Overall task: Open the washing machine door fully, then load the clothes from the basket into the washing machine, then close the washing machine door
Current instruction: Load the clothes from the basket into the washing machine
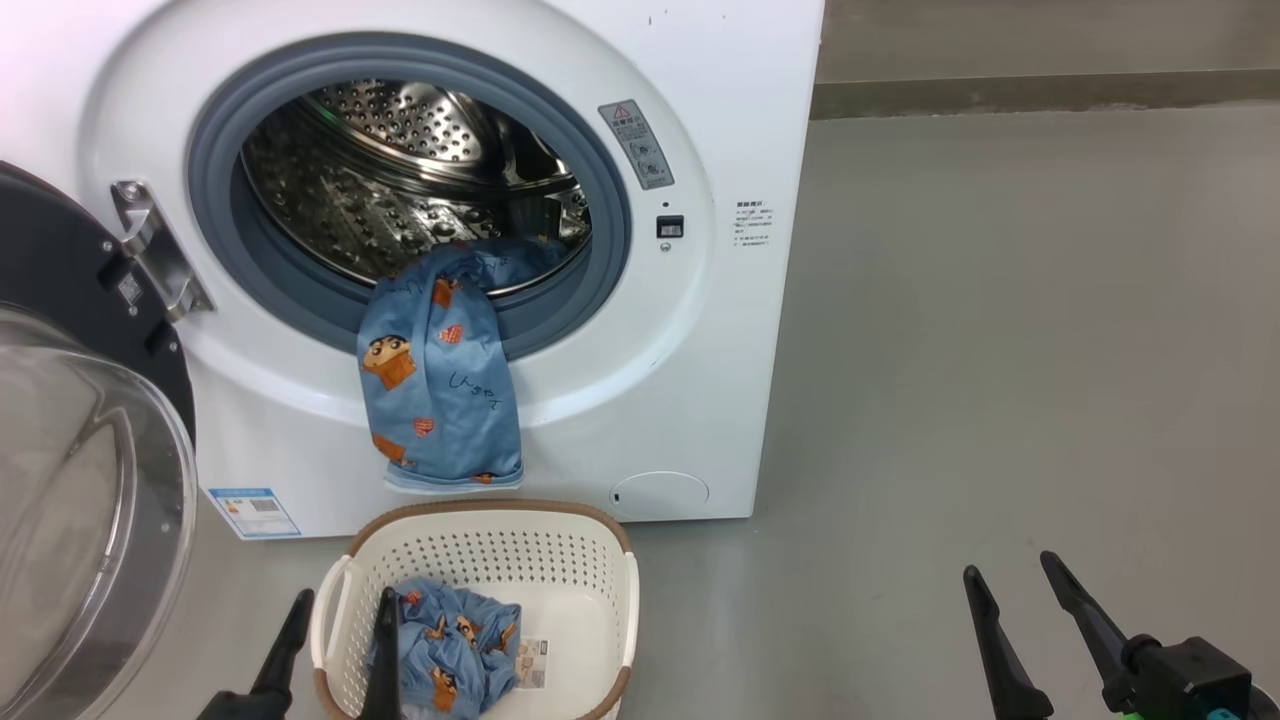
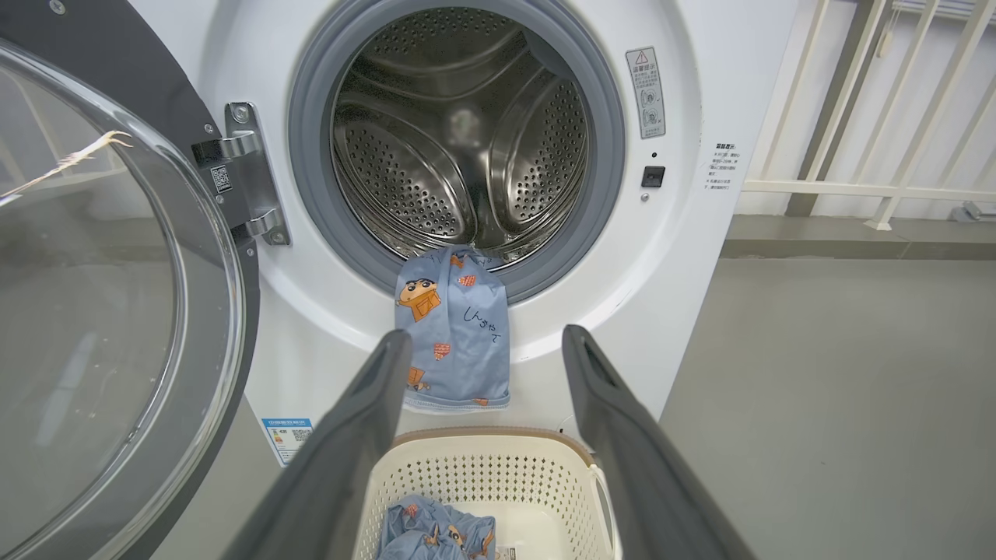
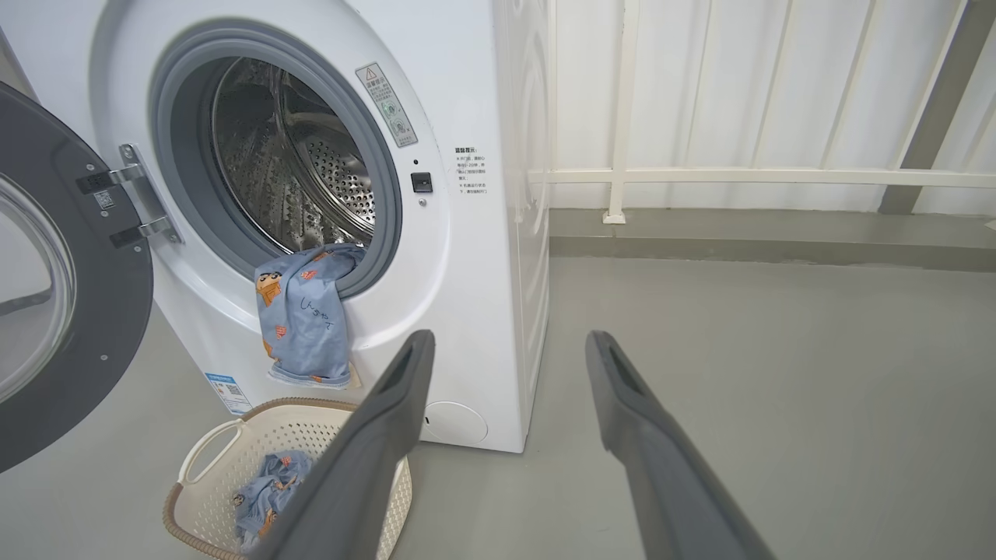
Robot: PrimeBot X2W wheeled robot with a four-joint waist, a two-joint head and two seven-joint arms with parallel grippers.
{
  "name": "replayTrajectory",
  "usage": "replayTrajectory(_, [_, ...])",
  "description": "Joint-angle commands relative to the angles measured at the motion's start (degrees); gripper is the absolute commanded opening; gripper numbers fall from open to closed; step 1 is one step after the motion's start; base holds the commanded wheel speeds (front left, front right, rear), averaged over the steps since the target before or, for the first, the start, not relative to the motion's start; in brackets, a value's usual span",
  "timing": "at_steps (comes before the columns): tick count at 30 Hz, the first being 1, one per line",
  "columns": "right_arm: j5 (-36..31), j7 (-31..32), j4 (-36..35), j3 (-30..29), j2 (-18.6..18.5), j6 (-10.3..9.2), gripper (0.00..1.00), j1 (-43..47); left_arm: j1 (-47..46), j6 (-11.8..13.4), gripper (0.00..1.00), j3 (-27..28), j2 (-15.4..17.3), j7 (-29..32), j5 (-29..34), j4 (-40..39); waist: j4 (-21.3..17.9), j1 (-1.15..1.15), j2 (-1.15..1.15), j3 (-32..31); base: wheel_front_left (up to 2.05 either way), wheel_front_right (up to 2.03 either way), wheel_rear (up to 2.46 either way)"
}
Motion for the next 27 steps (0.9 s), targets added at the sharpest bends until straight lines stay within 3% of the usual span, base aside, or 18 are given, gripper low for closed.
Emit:
replayTrajectory(1, [-0.3, 0.1, -1.8, 1.5, -0.4, 0.51, 1.00, -0.8, -1.5, 0.3, 1.00, 1.9, 0.9, -0.3, -0.4, -1.1, -0.1, 0.00, 0.00, 0.0, 0.00, 0.00, 0.00])
replayTrajectory(21, [0.0, 0.0, -2.1, 2.2, -0.2, 0.51, 1.00, -1.5, -2.4, 1.0, 1.00, 1.8, 0.7, -0.1, -1.1, -0.1, -0.5, 0.00, 0.00, 1.3, 0.00, 0.00, 0.00])
replayTrajectory(27, [0.2, -0.1, -2.3, 3.0, -0.2, 0.51, 1.00, -2.5, -4.8, -0.3, 1.00, 1.8, -0.1, 0.8, -2.9, 4.3, -1.0, 0.00, 0.00, 3.7, 0.00, 0.00, 0.00])
